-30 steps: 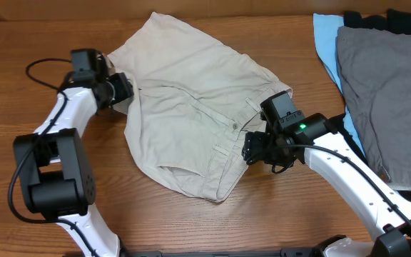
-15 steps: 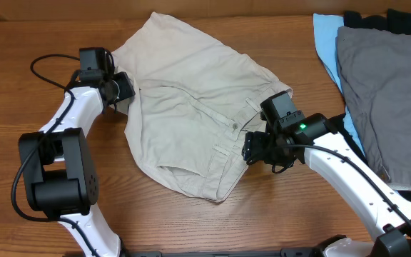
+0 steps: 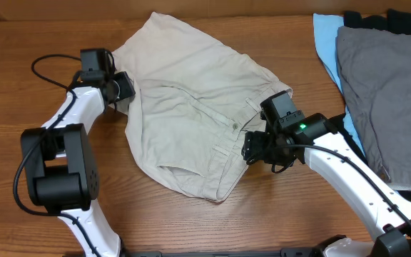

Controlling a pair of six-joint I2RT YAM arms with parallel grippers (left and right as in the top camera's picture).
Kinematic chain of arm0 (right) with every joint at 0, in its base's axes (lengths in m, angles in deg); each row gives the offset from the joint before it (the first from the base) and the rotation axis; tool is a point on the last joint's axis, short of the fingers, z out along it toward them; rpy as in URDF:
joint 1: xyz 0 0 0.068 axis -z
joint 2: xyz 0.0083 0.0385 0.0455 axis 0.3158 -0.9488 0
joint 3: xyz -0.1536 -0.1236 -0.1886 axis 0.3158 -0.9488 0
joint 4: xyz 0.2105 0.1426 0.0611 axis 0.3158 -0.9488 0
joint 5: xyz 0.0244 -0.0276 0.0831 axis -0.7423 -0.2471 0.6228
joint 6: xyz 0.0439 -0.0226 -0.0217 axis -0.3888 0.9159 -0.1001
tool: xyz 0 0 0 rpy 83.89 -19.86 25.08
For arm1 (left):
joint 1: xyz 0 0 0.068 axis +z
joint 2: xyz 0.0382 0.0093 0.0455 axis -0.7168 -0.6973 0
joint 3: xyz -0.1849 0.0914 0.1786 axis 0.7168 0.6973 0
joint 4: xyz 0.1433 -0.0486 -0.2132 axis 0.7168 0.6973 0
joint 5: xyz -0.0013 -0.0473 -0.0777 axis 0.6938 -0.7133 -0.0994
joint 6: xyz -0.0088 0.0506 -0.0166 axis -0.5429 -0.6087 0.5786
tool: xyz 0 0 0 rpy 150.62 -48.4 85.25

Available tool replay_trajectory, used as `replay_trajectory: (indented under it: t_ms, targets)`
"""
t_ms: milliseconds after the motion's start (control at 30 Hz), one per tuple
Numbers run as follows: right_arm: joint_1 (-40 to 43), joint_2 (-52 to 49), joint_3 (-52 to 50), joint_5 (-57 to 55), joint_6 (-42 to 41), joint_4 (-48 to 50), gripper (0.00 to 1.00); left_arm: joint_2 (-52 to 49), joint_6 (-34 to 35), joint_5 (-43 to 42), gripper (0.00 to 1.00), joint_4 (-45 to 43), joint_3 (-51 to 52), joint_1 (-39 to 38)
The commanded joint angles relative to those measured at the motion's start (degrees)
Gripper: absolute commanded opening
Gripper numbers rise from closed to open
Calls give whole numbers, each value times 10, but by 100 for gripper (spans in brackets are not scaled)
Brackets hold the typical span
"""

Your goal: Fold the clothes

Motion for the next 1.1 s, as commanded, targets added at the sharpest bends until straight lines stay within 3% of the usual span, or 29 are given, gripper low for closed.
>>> replay_trajectory:
  t_ms: [0,200,700,933,1067]
  targets:
    - [-2,0,-2,-7,2,3,77,-14,-5,3,54,-1,-12,1]
    - [-2,0,-2,-7,2,11,77,-14,-5,3,42,0,-12,0]
    - [-2,0,-2,-7,2,12,77,-18,-5,11,28,9,-12,-15]
    - [-2,0,-2,-7,2,12,77,-21,-5,12,4,13,-12,-15]
    - [-2,0,-2,-7,2,11,77,-21,-5,12,4,19,-12,-15]
